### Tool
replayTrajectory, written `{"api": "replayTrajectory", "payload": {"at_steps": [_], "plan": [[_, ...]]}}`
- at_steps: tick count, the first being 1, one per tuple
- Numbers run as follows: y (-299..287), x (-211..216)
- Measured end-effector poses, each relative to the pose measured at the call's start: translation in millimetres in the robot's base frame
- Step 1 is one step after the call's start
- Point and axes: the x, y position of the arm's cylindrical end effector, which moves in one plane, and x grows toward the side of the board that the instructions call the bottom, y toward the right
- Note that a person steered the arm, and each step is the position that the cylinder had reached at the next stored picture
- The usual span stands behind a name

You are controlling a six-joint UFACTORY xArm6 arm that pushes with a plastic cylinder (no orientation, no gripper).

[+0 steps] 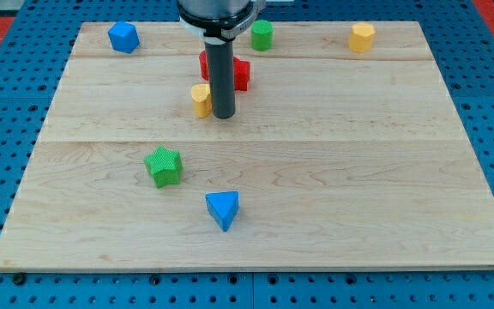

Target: Slide the yellow heart to the center left side of the board

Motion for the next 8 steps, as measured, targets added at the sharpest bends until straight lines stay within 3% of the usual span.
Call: {"api": "replayTrajectory", "payload": {"at_steps": [3,5,6,7,8], "plan": [[12.6,-0.9],[-31.6,-13.7],[4.3,-30.2],[-54.7,-46.7],[-119.8,-29.0]]}}
